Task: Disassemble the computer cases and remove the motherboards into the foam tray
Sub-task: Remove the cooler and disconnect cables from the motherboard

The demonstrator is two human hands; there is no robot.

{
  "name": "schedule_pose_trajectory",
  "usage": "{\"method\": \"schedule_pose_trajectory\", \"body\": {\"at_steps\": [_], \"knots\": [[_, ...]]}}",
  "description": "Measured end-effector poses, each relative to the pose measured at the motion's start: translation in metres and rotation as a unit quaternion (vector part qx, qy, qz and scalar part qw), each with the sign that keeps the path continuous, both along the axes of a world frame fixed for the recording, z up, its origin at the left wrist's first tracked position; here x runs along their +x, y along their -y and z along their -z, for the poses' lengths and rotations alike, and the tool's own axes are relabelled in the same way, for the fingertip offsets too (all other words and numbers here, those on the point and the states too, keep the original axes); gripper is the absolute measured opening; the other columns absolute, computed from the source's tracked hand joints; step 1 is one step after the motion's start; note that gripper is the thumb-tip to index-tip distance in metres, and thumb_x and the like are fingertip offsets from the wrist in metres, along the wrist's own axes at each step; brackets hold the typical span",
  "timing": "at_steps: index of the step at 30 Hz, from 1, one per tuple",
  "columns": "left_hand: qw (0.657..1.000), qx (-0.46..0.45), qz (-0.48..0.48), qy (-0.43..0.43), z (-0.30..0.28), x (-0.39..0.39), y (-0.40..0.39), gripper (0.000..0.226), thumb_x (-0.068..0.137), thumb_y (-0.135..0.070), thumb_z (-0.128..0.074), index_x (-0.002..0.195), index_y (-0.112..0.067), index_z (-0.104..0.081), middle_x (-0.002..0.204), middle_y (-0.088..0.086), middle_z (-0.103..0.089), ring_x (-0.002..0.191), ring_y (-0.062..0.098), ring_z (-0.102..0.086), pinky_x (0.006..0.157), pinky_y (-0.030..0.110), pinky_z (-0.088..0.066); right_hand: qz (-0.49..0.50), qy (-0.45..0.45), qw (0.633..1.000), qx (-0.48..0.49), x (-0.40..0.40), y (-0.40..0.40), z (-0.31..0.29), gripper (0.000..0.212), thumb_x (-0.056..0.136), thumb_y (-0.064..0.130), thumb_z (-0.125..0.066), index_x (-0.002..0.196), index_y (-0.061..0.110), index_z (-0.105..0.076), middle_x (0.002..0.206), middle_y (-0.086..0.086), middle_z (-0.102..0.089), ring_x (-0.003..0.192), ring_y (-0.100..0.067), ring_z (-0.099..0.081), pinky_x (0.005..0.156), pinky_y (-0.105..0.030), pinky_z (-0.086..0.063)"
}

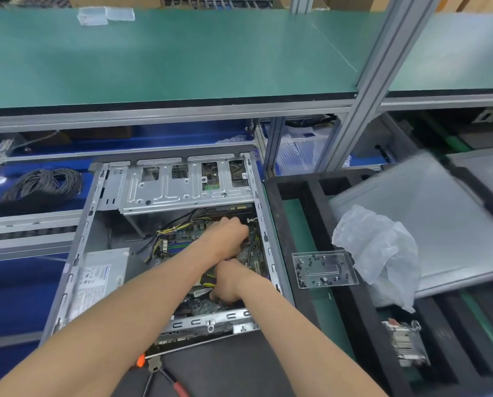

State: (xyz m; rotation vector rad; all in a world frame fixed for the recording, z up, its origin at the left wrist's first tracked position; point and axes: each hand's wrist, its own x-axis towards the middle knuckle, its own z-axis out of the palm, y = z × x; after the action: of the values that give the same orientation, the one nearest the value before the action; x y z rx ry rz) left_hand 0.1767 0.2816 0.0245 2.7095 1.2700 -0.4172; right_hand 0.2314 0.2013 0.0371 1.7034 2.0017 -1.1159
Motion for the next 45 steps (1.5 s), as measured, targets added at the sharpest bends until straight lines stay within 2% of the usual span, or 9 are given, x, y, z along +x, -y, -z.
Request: {"method": "schedule_pose_trajectory", "body": {"at_steps": [9, 16, 22, 27, 30, 33, 37, 42, 45], "knots": [[0.994, 0.027, 0.085, -0.071, -0.009, 0.015, 0.002, 0.023, 0.090, 0.005, -0.053, 0.113, 0.001, -0.059, 0.109, 0.018, -0.058, 0.100, 0.039, -0.061, 0.066, 0.040, -0.042, -0.024, 0.006, 0.999, 0.023, -0.002, -0.001, 0.003, 0.013, 0.095, 0.018, -0.058, 0.103, 0.008, -0.053, 0.096, -0.011, -0.058, 0.087, -0.030, -0.057, 0.068, -0.033, -0.049], [0.997, 0.000, 0.064, -0.037, -0.015, 0.010, 0.004, 0.009, 0.085, -0.003, -0.065, 0.088, -0.004, -0.057, 0.095, 0.018, -0.061, 0.093, 0.040, -0.064, 0.062, 0.037, -0.043, -0.037, 0.010, 0.999, 0.017, -0.004, -0.001, 0.006, 0.015, 0.097, 0.019, -0.058, 0.104, 0.006, -0.055, 0.101, -0.015, -0.058, 0.085, -0.029, -0.055, 0.070, -0.035, -0.048], [0.997, -0.050, 0.050, -0.034, -0.025, 0.023, 0.002, 0.009, 0.087, 0.005, -0.061, 0.087, -0.003, -0.056, 0.089, 0.014, -0.057, 0.081, 0.033, -0.062, 0.061, 0.033, -0.047, 0.005, -0.018, 0.998, 0.054, -0.002, -0.001, 0.009, 0.032, 0.097, 0.020, -0.054, 0.126, 0.006, -0.055, 0.120, -0.017, -0.060, 0.105, -0.034, -0.059, 0.091, -0.043, -0.054], [0.997, -0.028, 0.051, 0.048, -0.038, 0.023, 0.001, 0.044, 0.082, 0.007, -0.060, 0.063, -0.016, -0.028, 0.071, 0.004, -0.041, 0.064, 0.027, -0.051, 0.054, 0.034, -0.042, 0.001, -0.019, 0.997, 0.078, -0.002, -0.006, 0.010, 0.032, 0.097, 0.023, -0.049, 0.125, 0.010, -0.055, 0.117, -0.016, -0.061, 0.099, -0.033, -0.059, 0.081, -0.040, -0.053], [0.998, -0.005, 0.041, 0.042, -0.038, 0.013, 0.011, 0.032, 0.084, 0.012, -0.054, 0.068, -0.010, -0.036, 0.069, 0.003, -0.035, 0.060, 0.026, -0.048, 0.051, 0.034, -0.038, 0.004, -0.025, 0.998, 0.057, -0.003, -0.001, 0.010, 0.027, 0.096, 0.025, -0.052, 0.119, 0.011, -0.058, 0.114, -0.014, -0.063, 0.099, -0.032, -0.060, 0.086, -0.043, -0.055], [0.997, 0.000, -0.031, 0.069, -0.039, -0.011, 0.009, 0.011, 0.094, 0.002, -0.051, 0.102, -0.004, -0.055, 0.079, 0.008, -0.051, 0.082, 0.036, -0.063, 0.058, 0.039, -0.046, 0.036, -0.045, 0.997, 0.056, -0.001, 0.000, 0.005, 0.011, 0.091, 0.021, -0.058, 0.091, 0.010, -0.057, 0.095, -0.010, -0.059, 0.088, -0.030, -0.059, 0.079, -0.040, -0.056], [0.992, -0.028, -0.095, 0.077, -0.047, -0.045, 0.010, 0.052, 0.089, -0.004, -0.053, 0.140, -0.013, -0.050, 0.092, 0.010, -0.063, 0.095, 0.034, -0.061, 0.065, 0.036, -0.046, 0.046, -0.045, 0.997, 0.043, -0.001, 0.000, -0.003, 0.023, 0.088, 0.019, -0.058, 0.071, 0.015, -0.043, 0.079, -0.005, -0.048, 0.078, -0.028, -0.053, 0.068, -0.035, -0.047], [0.987, -0.061, -0.143, 0.041, -0.059, -0.079, 0.021, 0.061, 0.080, -0.009, -0.058, 0.139, -0.017, -0.045, 0.077, 0.003, -0.046, 0.070, 0.025, -0.052, 0.048, 0.030, -0.033, -0.055, -0.001, 0.996, 0.067, -0.007, 0.004, -0.014, 0.026, 0.084, 0.021, -0.064, 0.109, 0.014, -0.058, 0.098, -0.006, -0.060, 0.096, -0.032, -0.060, 0.073, -0.036, -0.045], [0.982, -0.084, -0.172, 0.008, -0.066, -0.098, 0.028, 0.051, 0.082, -0.018, -0.059, 0.133, -0.019, -0.054, 0.105, 0.008, -0.055, 0.089, 0.028, -0.061, 0.070, 0.033, -0.051, -0.118, 0.040, 0.990, 0.068, -0.015, 0.003, -0.016, 0.024, 0.087, 0.023, -0.068, 0.109, 0.020, -0.060, 0.101, -0.002, -0.062, 0.093, -0.029, -0.057, 0.075, -0.037, -0.041]]}}
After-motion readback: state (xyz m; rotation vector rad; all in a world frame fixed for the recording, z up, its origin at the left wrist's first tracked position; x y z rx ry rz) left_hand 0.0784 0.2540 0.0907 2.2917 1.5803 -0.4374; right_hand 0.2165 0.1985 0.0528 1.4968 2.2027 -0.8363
